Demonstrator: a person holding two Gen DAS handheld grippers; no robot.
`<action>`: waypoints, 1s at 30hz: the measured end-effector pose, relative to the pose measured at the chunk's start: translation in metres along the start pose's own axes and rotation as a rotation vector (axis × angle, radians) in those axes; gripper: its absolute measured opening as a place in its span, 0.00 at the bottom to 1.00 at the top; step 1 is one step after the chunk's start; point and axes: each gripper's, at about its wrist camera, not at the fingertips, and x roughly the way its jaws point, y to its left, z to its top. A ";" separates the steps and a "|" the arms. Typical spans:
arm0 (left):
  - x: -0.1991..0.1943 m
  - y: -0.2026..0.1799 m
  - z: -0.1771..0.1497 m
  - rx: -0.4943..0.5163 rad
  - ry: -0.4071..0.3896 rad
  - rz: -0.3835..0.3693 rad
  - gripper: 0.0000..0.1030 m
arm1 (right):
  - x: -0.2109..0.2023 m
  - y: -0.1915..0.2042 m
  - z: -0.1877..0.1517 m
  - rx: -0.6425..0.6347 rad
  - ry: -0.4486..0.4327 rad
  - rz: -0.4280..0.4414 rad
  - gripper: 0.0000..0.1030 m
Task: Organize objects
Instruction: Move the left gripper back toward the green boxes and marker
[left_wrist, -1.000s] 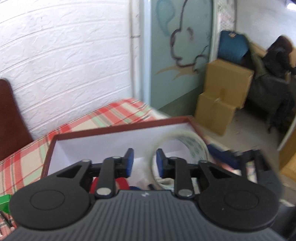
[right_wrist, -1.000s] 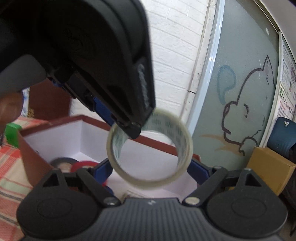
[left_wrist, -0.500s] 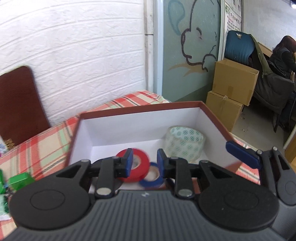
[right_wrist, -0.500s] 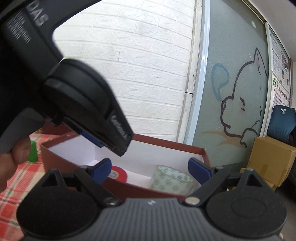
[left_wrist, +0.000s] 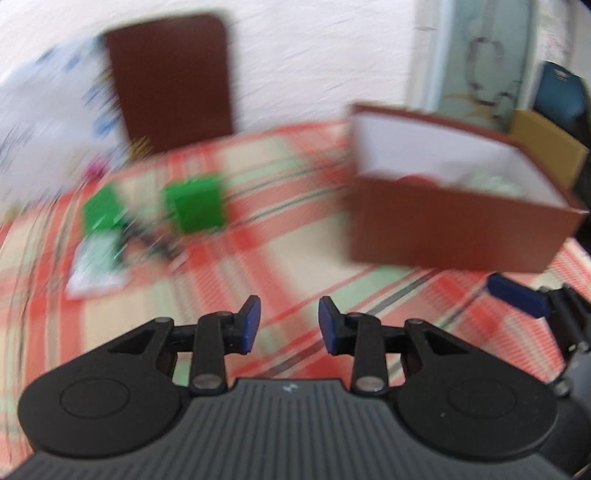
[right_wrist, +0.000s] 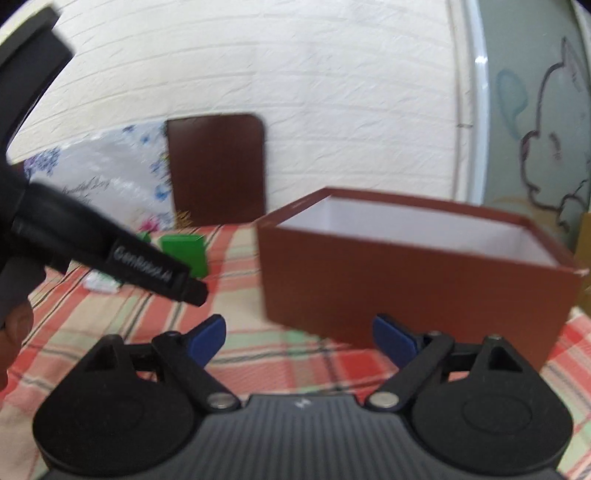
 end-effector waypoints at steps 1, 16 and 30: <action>0.001 0.016 -0.007 -0.030 0.011 0.021 0.36 | 0.005 0.009 -0.001 -0.008 0.022 0.020 0.85; -0.012 0.201 -0.081 -0.295 -0.113 0.358 0.58 | 0.110 0.150 0.046 -0.091 0.171 0.350 0.74; -0.015 0.202 -0.095 -0.288 -0.188 0.350 0.59 | 0.200 0.204 0.059 -0.111 0.236 0.234 0.46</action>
